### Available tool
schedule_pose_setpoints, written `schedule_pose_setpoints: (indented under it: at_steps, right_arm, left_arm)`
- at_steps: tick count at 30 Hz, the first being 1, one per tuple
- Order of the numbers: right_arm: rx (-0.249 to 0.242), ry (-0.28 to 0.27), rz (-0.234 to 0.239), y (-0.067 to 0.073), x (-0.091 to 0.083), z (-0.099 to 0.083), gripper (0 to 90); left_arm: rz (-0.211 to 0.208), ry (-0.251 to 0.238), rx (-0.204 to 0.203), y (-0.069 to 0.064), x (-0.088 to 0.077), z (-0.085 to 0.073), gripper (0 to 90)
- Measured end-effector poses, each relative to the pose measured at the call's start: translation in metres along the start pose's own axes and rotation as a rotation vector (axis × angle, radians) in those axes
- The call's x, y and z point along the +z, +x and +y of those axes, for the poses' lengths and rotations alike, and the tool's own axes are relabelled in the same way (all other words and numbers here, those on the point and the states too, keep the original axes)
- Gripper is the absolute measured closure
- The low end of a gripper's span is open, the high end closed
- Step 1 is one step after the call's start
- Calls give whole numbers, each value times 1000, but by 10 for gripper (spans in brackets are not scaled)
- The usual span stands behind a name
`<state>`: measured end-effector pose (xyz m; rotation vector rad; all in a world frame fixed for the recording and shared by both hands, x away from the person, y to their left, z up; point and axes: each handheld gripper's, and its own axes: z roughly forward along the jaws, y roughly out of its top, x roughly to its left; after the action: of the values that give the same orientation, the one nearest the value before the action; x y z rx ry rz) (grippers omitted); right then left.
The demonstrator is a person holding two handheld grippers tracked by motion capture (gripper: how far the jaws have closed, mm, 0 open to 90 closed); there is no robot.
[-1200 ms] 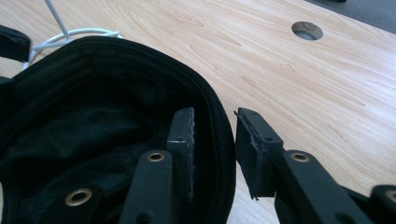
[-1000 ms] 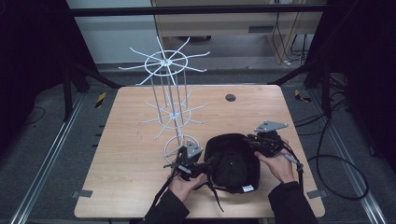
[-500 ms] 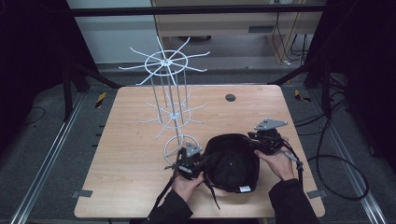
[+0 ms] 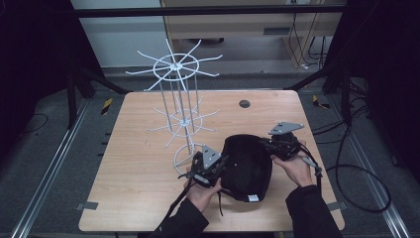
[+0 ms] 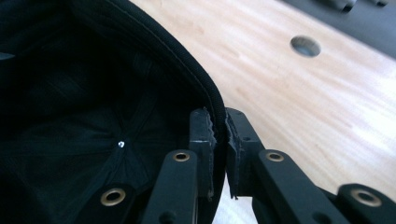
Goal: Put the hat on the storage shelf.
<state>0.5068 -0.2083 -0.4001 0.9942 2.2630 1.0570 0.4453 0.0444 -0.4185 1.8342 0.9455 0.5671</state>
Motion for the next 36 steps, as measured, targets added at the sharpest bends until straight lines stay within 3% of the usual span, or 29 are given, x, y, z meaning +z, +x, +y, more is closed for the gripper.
schedule_pose_setpoints:
  at_steps: [2,3,4,5,7,9,10,12,13,20,23,24,25,26,28,29,30,31,36]
  right_arm:
    - [15,-32,-2,-1,-1,-1,828]
    - [20,-111,-14,-3,-3,-5,827]
    - [35,-147,-12,-4,-3,-7,827]
    - [49,-177,-12,-5,-2,-10,825]
    - [67,-200,-4,-7,1,-17,811]
    - [71,-192,-1,-7,1,-18,793]
    - [83,-162,-7,-7,2,-23,705]
    - [86,-152,-14,-7,1,-24,683]
    - [111,-170,-8,-9,-5,-28,609]
    - [144,-163,-15,-10,-30,-44,533]
    - [140,-162,-31,-6,-39,-51,580]
    - [151,-159,-26,-1,-48,-59,691]
    - [151,-159,-26,-1,-48,-59,691]
    - [151,-140,7,7,-53,-68,810]
    - [152,-133,24,10,-53,-71,844]
    - [156,-117,87,22,-51,-80,900]
    - [156,-117,87,22,-51,-80,900]
    - [135,-85,126,30,-45,-84,900]
    - [127,-48,149,40,-28,-86,900]
  left_arm:
    - [2,-9,12,-1,-1,4,822]
    - [8,-30,36,-3,-3,12,822]
    - [8,-30,36,-3,-3,12,823]
    - [17,-41,68,-7,-4,18,823]
    - [24,-44,92,-10,-4,20,823]
    - [28,-43,100,-11,-3,19,823]
    - [35,-42,101,-13,-1,18,824]
    - [33,-43,92,-13,0,17,824]
    - [31,-42,86,-13,0,18,824]
    - [52,-38,72,-9,2,20,825]
    - [55,-39,65,-8,2,20,826]
    - [58,-39,67,-8,2,21,825]
    - [56,-42,69,-7,2,21,825]
    - [54,-46,67,-8,2,22,825]
    - [50,-48,64,-8,2,22,825]
    - [48,-48,64,-7,3,23,826]
    - [49,-47,68,-8,3,23,826]
    - [47,-51,69,-8,3,24,825]
    - [36,-63,79,-9,3,27,826]
